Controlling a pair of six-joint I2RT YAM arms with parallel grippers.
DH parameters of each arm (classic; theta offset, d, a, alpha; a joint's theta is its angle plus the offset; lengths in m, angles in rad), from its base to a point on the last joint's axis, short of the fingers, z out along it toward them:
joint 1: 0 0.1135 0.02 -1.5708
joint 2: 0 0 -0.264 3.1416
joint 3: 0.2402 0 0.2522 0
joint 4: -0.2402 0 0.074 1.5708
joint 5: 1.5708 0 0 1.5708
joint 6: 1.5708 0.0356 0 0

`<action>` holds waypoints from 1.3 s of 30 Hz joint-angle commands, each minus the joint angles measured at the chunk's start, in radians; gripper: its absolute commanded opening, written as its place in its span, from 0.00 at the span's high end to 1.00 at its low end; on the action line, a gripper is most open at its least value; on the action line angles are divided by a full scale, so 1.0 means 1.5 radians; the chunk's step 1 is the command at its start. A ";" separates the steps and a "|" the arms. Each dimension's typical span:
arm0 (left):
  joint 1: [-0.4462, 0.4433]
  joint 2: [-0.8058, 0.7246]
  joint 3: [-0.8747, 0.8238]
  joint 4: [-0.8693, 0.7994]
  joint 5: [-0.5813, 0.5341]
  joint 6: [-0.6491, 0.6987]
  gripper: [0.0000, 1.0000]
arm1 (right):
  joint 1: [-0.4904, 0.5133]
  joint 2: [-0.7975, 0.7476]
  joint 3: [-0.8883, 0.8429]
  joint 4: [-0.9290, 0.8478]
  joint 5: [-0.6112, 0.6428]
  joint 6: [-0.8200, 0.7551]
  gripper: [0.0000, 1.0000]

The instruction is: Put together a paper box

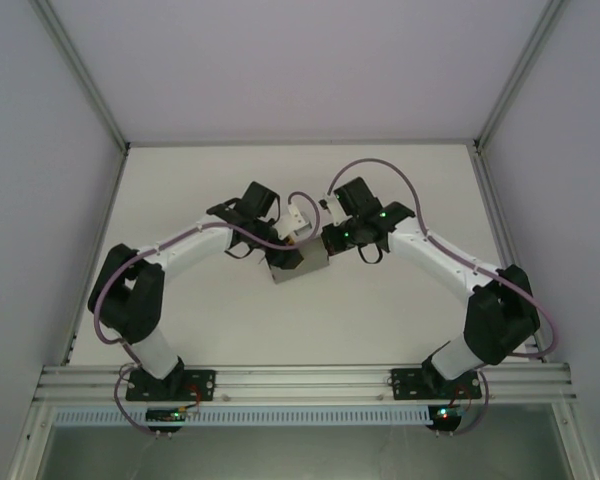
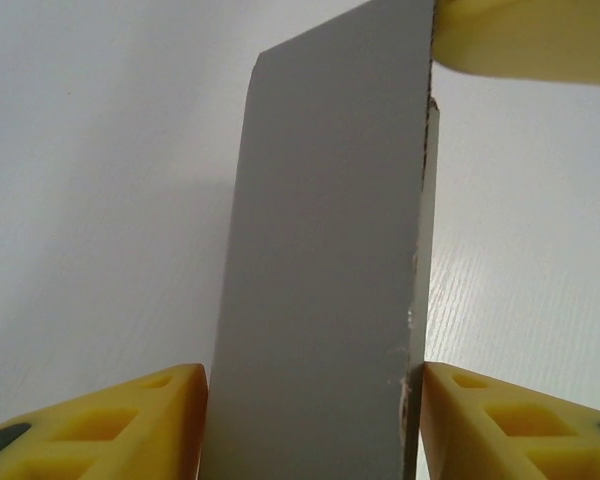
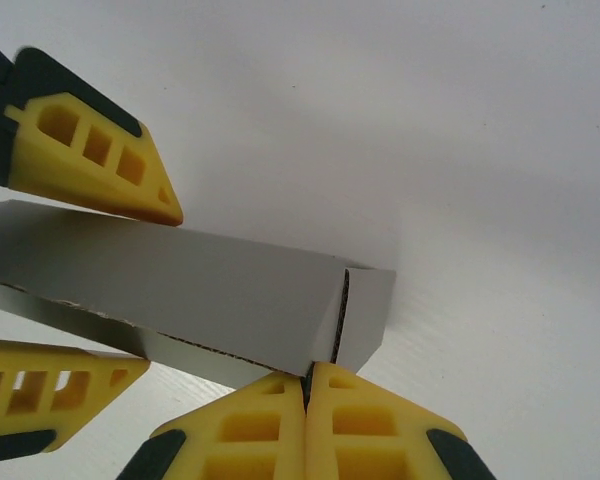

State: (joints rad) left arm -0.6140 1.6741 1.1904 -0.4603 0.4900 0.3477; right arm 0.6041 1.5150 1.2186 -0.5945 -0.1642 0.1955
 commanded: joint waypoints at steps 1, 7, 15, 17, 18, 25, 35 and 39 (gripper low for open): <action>-0.002 0.001 0.006 -0.006 0.025 0.019 0.46 | 0.000 -0.005 0.019 -0.047 0.003 0.018 1.00; -0.002 0.009 0.010 -0.011 0.041 0.026 0.58 | -0.004 -0.022 -0.053 0.019 0.000 -0.008 0.81; -0.002 0.017 0.021 -0.026 0.065 0.033 0.60 | -0.006 -0.066 -0.143 0.139 0.003 -0.058 0.67; -0.001 0.020 0.025 -0.030 0.067 0.036 0.60 | -0.008 -0.067 -0.150 0.163 0.008 -0.060 0.67; -0.003 0.023 0.028 -0.033 0.067 0.037 0.60 | -0.009 -0.066 -0.150 0.172 0.012 -0.059 0.66; -0.002 0.037 0.043 -0.062 0.077 0.053 0.60 | -0.026 -0.049 -0.146 0.200 -0.002 -0.062 0.69; -0.006 0.049 0.055 -0.063 0.083 0.054 0.58 | -0.026 -0.019 -0.155 0.226 0.006 -0.058 0.89; -0.008 0.050 0.059 -0.060 0.064 0.036 0.46 | -0.008 -0.017 -0.160 0.234 0.049 -0.026 0.99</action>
State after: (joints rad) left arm -0.6155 1.7432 1.2495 -0.5213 0.5526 0.3889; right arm 0.5781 1.4750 0.9897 -0.2684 -0.1581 0.1230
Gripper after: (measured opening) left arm 0.505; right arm 0.047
